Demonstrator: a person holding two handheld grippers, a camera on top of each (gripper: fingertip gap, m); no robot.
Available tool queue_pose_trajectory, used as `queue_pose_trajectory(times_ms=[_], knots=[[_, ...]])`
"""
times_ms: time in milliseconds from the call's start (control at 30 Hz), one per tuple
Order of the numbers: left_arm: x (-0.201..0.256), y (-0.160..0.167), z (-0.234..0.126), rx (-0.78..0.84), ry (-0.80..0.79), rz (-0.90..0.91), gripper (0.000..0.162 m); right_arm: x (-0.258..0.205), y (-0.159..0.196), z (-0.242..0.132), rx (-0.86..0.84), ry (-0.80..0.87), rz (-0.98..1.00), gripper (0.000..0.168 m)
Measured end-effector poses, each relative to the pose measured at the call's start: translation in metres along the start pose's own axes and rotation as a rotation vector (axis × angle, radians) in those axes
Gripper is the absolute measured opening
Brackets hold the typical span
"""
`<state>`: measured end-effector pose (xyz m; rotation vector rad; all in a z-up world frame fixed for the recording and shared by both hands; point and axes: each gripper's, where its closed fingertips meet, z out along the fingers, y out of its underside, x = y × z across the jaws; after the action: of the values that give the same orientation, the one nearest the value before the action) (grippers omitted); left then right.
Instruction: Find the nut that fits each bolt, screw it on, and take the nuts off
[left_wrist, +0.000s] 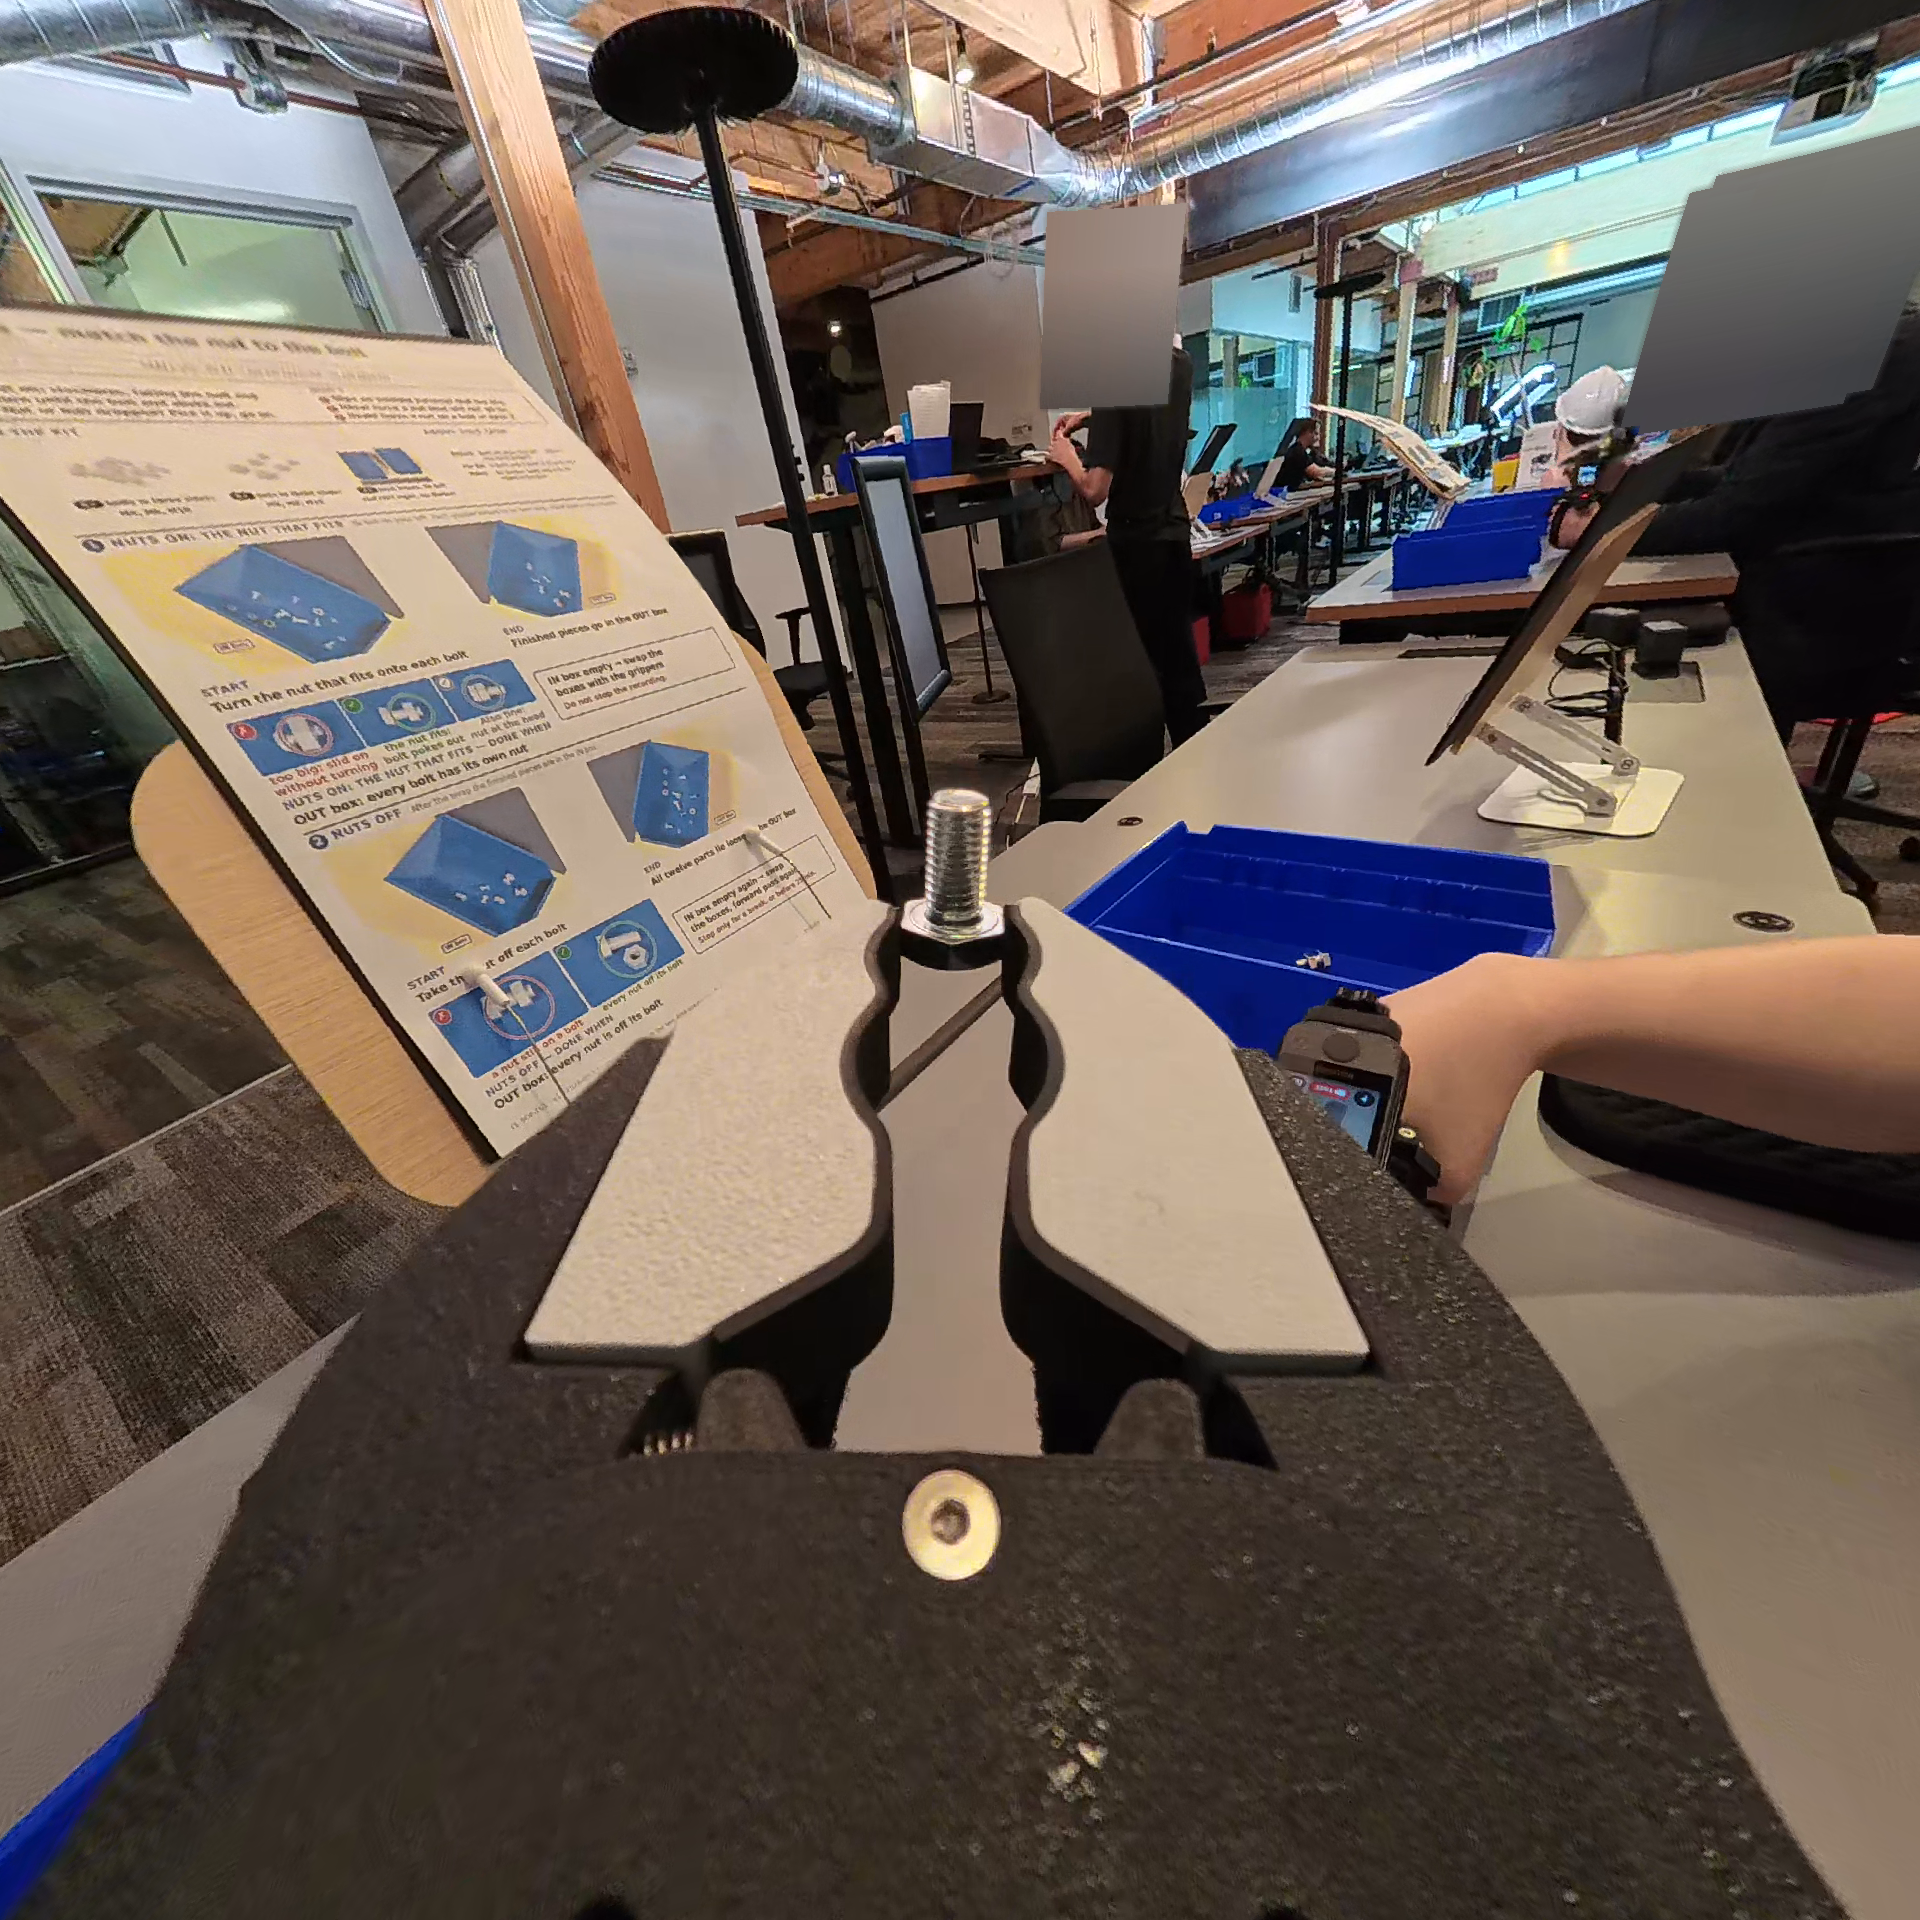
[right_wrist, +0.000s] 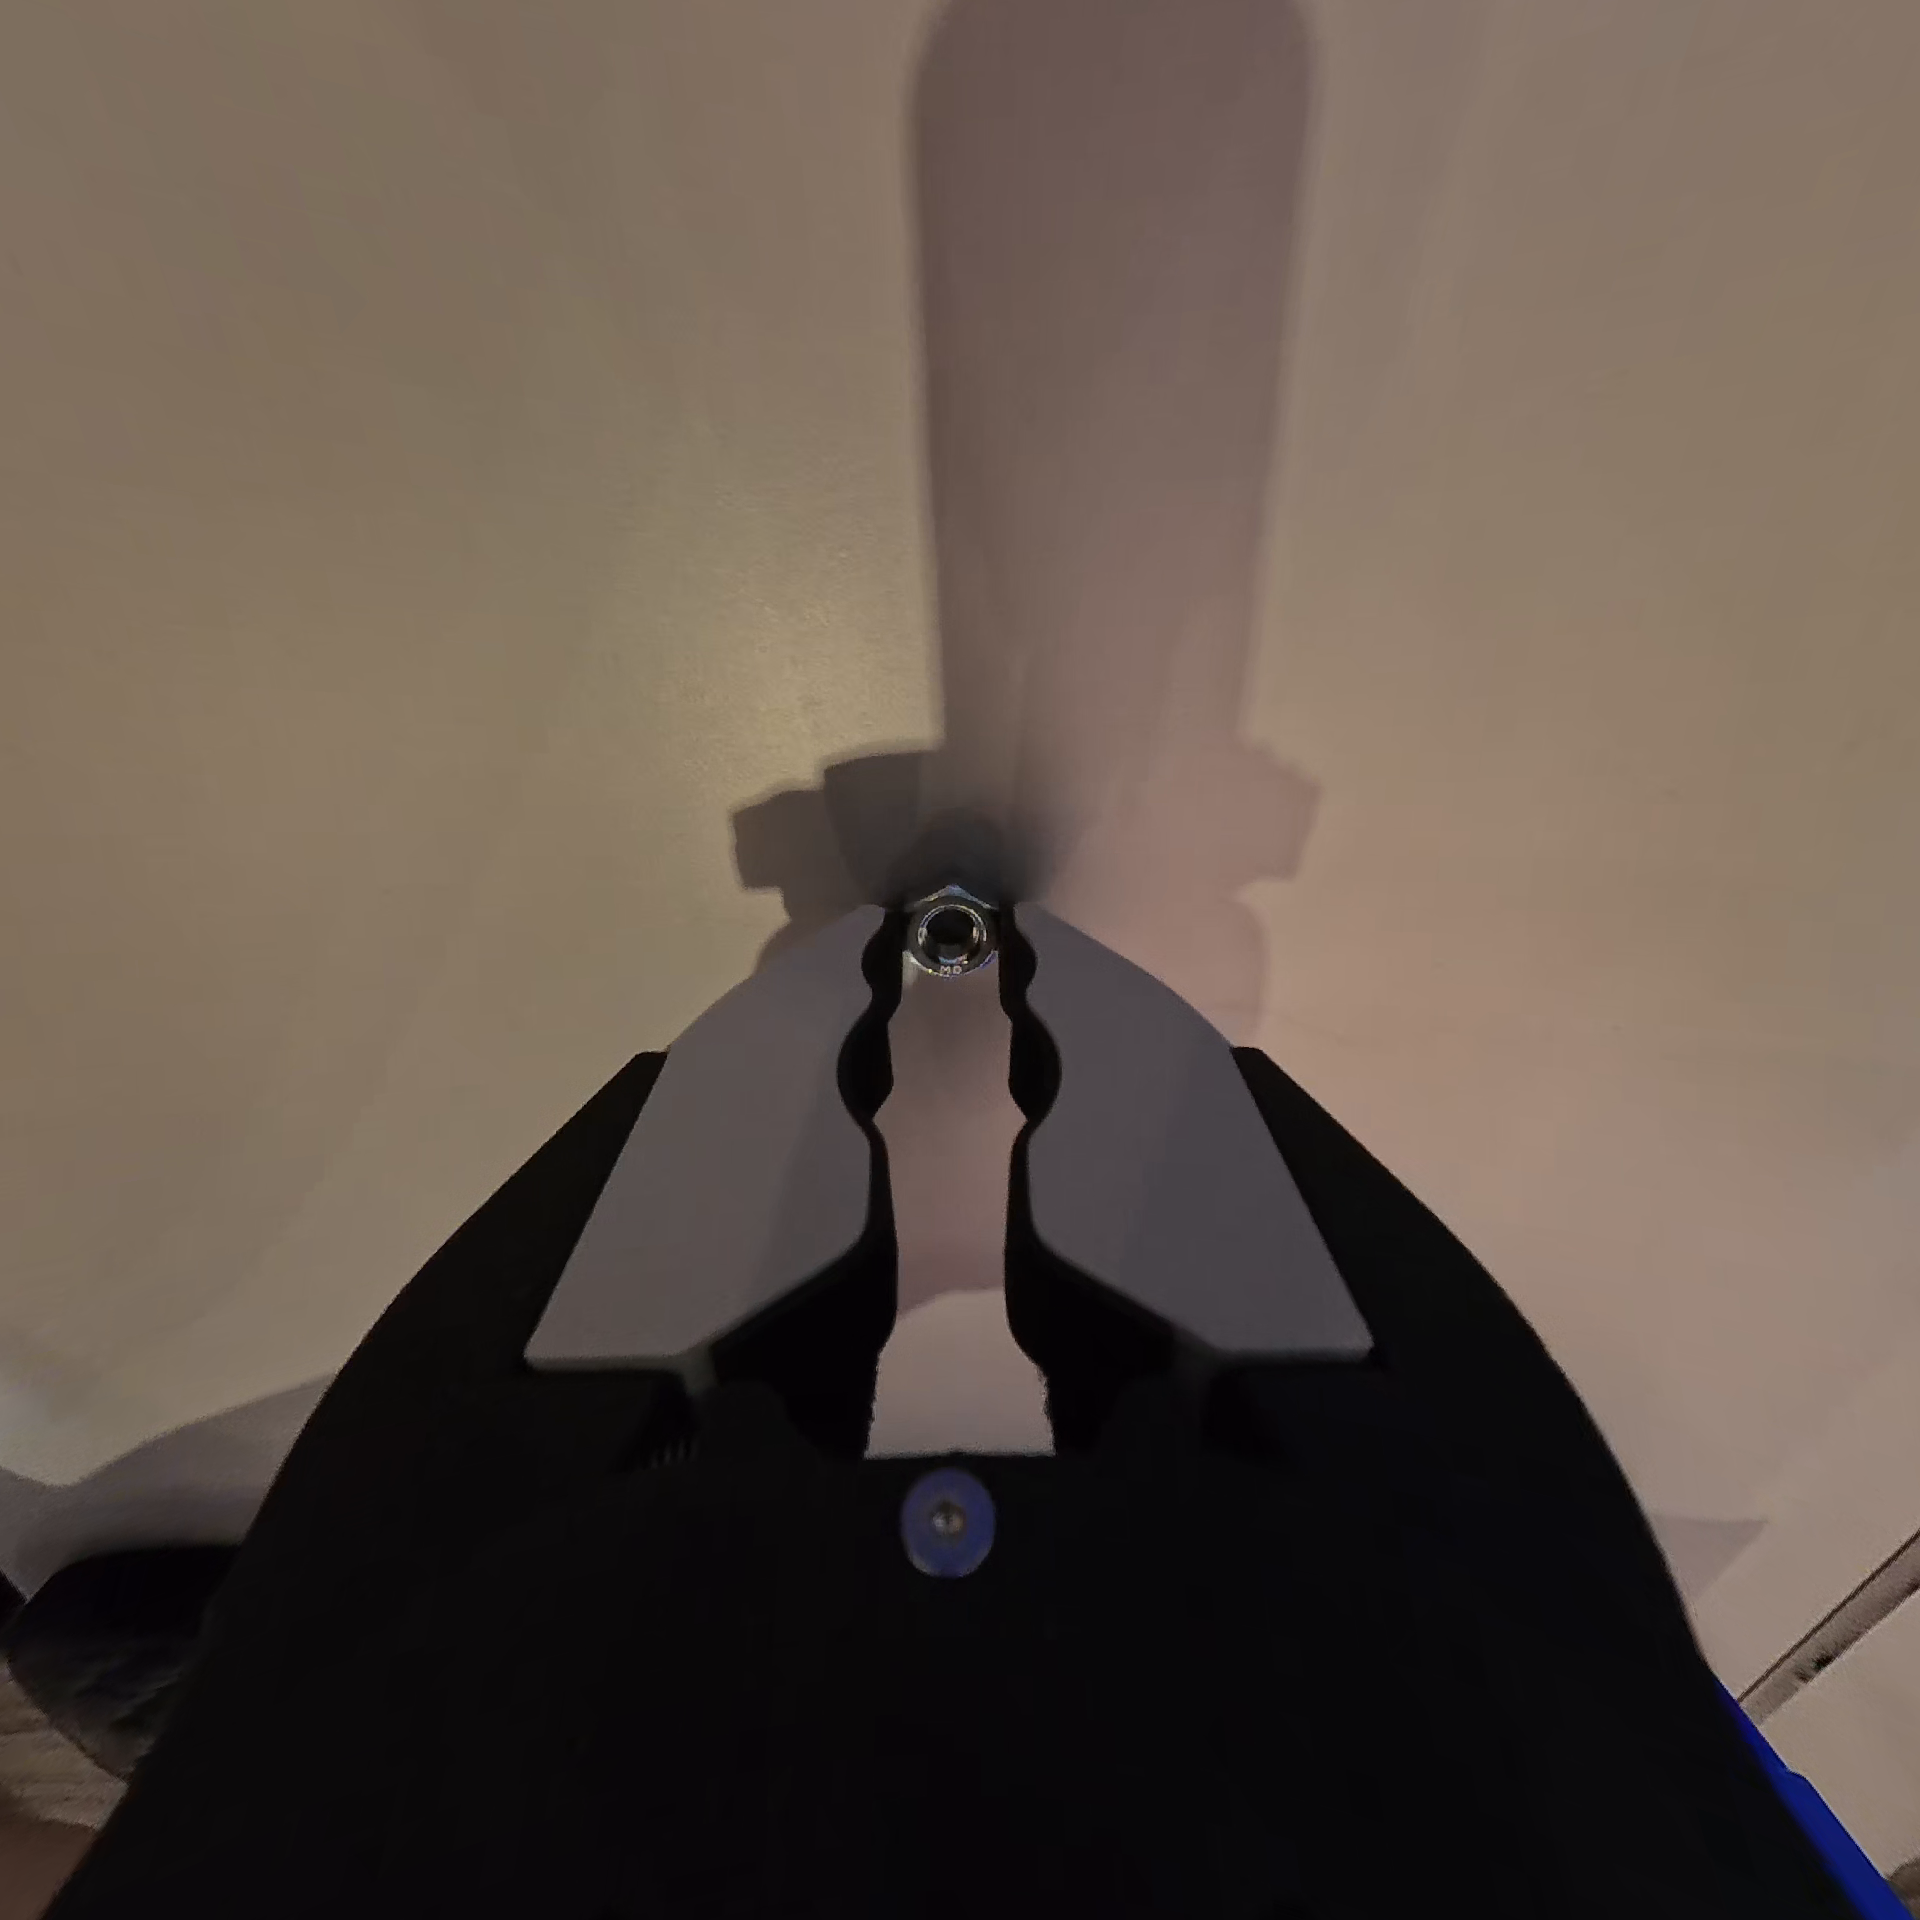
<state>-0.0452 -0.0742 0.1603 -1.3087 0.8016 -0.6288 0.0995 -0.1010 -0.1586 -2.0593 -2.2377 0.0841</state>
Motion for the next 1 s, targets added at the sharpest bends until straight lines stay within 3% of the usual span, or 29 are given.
queue_pose_trajectory(times_ms=[233,500,700,833,1000], knots=[[-0.003,0.014,0.009,-0.037,0.012,-0.018,0.018,0.004,0.012,-0.018,0.074,0.010,0.047,0.019],[0.008,0.026,0.022,-0.072,0.068,-0.037,0.018,0.001,0.046,-0.086,0.141,0.020,0.134,0.018],[0.025,0.043,0.044,-0.107,0.137,-0.065,0.018,-0.036,0.012,-0.194,0.188,0.036,0.007,0.019],[0.043,0.053,0.060,-0.122,0.186,-0.045,0.018,-0.050,-0.029,-0.265,0.241,0.075,-0.082,0.019],[0.068,0.062,0.075,-0.132,0.255,-0.050,0.018,-0.035,-0.069,-0.313,0.201,0.173,-0.123,0.018]])
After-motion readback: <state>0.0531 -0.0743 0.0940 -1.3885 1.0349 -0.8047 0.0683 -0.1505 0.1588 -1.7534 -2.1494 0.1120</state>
